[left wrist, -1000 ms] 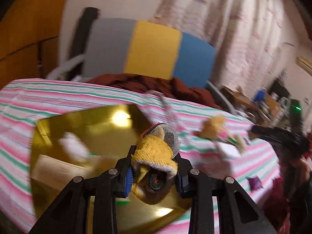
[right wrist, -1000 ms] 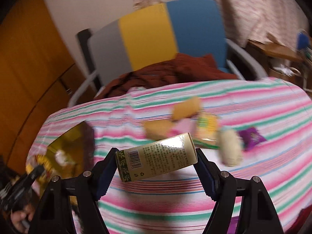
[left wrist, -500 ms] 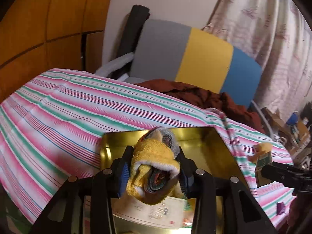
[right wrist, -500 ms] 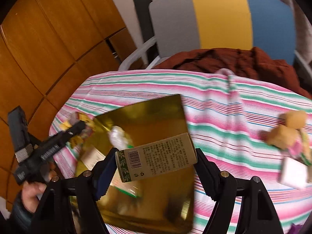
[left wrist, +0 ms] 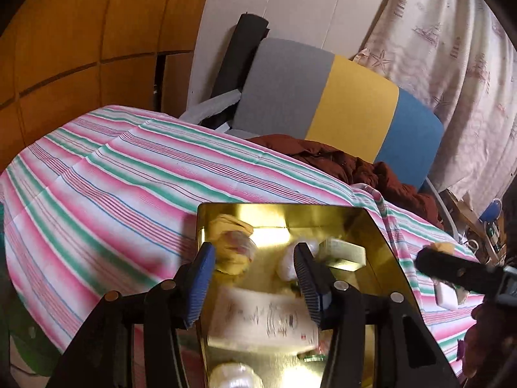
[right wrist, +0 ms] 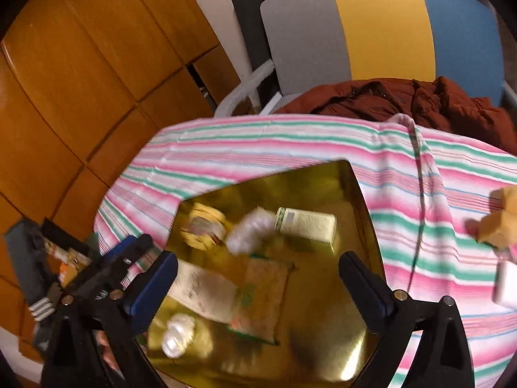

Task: Organize objects
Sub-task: 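Lower the box and pouch into the gold tray and open both tools, then move both tools from the tray back toward the remaining items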

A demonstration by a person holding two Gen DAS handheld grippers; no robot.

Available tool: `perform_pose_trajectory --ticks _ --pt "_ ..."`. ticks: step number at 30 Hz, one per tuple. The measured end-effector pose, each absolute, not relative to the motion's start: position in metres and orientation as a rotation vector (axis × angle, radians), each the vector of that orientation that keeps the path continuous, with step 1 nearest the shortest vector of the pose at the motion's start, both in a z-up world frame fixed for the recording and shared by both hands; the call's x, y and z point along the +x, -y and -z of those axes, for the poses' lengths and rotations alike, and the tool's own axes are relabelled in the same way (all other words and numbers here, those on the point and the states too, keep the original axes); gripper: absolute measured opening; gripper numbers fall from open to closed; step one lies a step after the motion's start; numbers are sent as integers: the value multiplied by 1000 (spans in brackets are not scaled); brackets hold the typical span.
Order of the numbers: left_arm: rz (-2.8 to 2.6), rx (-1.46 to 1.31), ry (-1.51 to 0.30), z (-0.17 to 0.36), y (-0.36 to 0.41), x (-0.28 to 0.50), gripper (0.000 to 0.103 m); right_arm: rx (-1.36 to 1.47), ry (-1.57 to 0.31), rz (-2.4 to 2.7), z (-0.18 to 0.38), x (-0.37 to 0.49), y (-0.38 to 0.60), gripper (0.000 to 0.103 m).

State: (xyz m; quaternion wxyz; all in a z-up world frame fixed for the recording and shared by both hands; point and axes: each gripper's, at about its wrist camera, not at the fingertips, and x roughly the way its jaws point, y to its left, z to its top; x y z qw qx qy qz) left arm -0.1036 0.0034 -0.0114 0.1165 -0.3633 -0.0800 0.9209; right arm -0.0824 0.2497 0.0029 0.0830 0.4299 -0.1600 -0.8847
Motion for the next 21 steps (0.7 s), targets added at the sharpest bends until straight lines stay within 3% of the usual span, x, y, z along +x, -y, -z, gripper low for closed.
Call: perform_pose_trajectory --ticks 11,21 --pt "-2729 -1037 100 6 -25 -59 51 1251 181 2825 2 -37 -234 103" --pt "-2697 -1010 6 1 -45 -38 51 1206 107 2916 -1 -9 -243 103"
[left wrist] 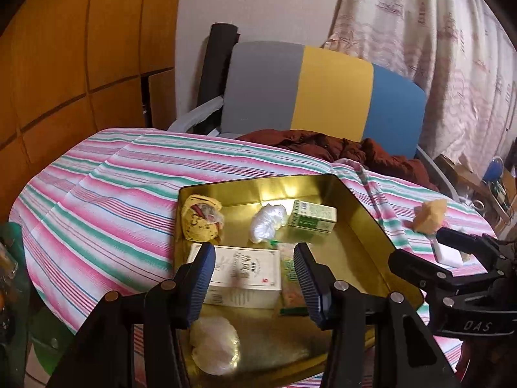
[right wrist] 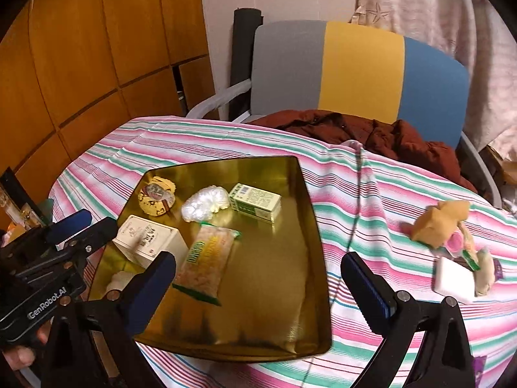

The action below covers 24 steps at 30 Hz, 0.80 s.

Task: Organize objects
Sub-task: 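Move both tools from the tray back toward the remaining items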

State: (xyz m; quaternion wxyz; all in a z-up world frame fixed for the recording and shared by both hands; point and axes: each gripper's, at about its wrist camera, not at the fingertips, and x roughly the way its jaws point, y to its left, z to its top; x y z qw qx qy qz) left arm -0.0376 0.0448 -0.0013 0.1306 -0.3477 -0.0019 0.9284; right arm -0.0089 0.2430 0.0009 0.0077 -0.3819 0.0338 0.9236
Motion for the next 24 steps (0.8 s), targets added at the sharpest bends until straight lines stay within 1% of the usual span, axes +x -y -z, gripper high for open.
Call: perform_pose_trajectory --ticks 16,24 --pt "-2573 -1022 -67 7 -80 -25 51 -1166 -123 -2774 2 9 -295 103" --pt "-2515 -1033 -98 12 -94 -21 51 -1187 -189 -2702 11 17 -333 103"
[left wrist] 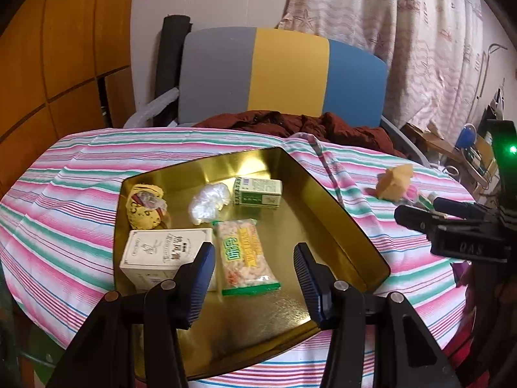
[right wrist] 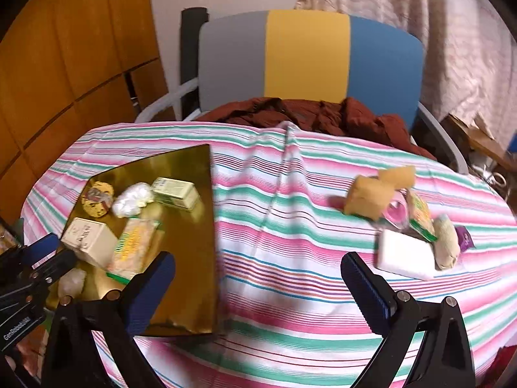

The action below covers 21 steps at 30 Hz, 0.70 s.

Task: Organize objects
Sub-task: 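Move both tools from the tray back toward the remaining items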

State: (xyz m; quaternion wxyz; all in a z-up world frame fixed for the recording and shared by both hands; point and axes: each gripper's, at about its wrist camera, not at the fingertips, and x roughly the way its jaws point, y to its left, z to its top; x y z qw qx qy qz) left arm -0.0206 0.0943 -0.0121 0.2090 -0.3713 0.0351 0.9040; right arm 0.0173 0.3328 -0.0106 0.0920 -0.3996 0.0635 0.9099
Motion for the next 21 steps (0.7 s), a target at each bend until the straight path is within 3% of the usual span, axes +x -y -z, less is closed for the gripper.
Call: perform_pose_trajectory --ticks 9,21 --pt "-2441 -1008 -139 11 -115 -12 51 -1190 -421 -2524 17 37 -437 103" --pt "-2318 -1010 -243 12 -171 -11 51 -983 -742 -2279 34 79 -573 103"
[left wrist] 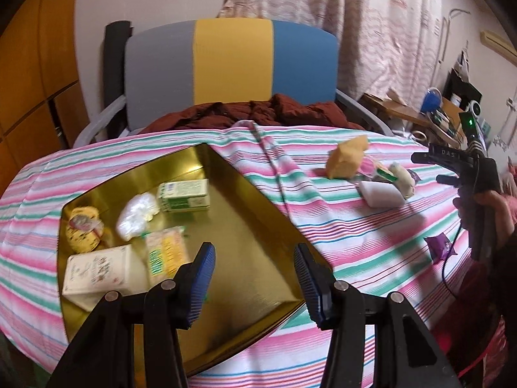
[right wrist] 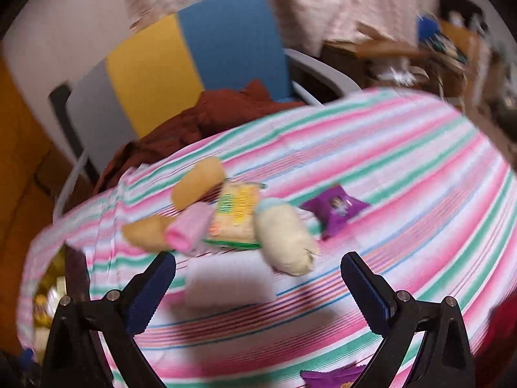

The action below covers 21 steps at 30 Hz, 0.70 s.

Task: Organize objects
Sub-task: 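Move both tools from the tray back toward the remaining items, then grasp the yellow sponge with the left tool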

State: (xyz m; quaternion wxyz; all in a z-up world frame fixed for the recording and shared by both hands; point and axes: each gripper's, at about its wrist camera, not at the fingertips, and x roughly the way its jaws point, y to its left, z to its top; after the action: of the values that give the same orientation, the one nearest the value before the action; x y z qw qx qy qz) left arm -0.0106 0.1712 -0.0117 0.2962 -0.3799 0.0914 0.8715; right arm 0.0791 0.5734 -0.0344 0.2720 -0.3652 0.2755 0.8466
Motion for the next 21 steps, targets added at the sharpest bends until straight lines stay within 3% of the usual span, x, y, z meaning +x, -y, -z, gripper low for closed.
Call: perform_pose_trajectory --ticks 6,9,16,21 --pt "-2251 -1006 -259 7 -219 -18 57 -948 -843 -2243 36 87 -587 103" --pt "-2208 -1004 -247 5 -244 -24 69 -929 -867 -2256 33 88 -586 103" --pt "-2134 -1021 -233 8 -310 -45 73 -915 -941 -2274 34 93 -591 103" --pt "-2079 -1075 -178 17 -348 -61 82 -909 -993 -2279 35 96 -593 103"
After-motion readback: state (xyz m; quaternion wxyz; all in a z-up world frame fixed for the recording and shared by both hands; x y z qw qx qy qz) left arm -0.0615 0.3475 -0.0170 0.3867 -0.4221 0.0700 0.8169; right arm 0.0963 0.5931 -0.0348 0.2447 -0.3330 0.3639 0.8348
